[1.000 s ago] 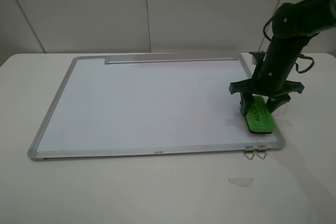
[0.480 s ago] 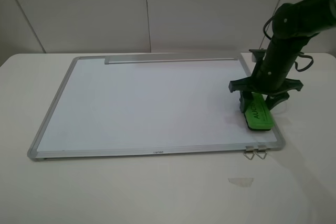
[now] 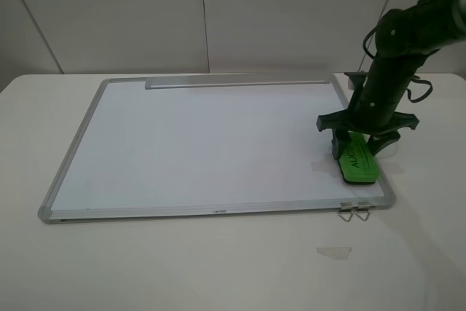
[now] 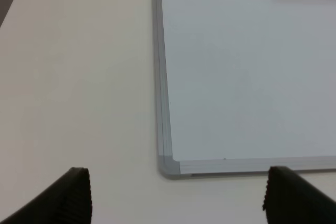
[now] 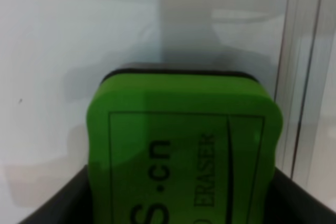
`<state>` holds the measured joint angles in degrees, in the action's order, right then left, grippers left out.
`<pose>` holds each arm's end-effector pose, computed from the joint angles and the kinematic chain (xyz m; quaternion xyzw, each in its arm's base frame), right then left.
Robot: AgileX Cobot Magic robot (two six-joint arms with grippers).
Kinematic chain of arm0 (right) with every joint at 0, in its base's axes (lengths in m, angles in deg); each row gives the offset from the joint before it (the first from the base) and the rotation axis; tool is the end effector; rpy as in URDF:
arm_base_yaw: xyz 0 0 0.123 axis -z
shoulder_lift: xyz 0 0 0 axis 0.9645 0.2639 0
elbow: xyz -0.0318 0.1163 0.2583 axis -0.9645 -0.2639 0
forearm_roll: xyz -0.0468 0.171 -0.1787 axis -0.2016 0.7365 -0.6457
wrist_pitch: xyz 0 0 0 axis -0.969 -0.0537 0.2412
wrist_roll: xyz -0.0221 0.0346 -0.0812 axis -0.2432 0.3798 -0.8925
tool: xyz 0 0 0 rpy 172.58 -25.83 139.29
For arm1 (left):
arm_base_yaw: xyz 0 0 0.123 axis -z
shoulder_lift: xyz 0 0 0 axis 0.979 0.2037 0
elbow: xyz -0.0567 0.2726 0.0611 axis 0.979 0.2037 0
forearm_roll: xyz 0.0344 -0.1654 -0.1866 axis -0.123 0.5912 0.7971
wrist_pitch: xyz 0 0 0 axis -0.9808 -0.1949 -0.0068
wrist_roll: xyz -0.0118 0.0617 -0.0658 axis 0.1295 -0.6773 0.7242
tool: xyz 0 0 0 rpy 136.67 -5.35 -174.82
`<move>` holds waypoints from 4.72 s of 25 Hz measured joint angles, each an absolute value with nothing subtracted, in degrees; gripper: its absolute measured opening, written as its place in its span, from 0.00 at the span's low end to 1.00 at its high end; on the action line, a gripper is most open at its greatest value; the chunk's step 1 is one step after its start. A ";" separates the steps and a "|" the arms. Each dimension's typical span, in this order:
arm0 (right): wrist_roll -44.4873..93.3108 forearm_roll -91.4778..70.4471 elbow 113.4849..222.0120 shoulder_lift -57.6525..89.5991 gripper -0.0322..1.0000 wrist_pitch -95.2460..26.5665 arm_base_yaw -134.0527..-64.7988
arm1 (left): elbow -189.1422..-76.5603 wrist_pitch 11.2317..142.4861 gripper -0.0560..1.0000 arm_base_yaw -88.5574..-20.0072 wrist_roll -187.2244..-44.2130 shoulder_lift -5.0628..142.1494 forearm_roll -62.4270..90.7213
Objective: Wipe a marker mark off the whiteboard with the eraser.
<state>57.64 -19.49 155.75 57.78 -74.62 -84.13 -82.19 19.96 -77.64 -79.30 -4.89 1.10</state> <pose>0.3492 0.0567 0.1210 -0.0019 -0.9999 0.0089 0.0096 -0.0064 -0.0006 0.2786 -0.0128 0.8505 -0.0176 0.5255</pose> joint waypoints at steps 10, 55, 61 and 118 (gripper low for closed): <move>58.06 -19.30 155.75 57.78 0.80 -76.18 -84.13 | -82.19 19.96 0.70 -77.64 -79.30 -4.89 1.10; 47.96 -22.79 118.43 -30.12 0.83 -86.81 -85.46 | -82.19 19.96 0.70 -77.64 -79.30 -4.89 1.10; 47.90 -22.73 117.88 -38.31 0.83 -85.78 -85.46 | -82.19 19.96 0.70 -77.64 -79.30 -4.89 1.10; 47.79 -22.66 117.81 -57.41 0.83 -85.50 -74.82 | -82.19 19.96 0.70 -77.64 -79.30 -4.89 0.65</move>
<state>47.79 -22.66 117.81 -57.41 -85.50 -74.82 -82.19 19.96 -77.64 -79.30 -4.89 0.65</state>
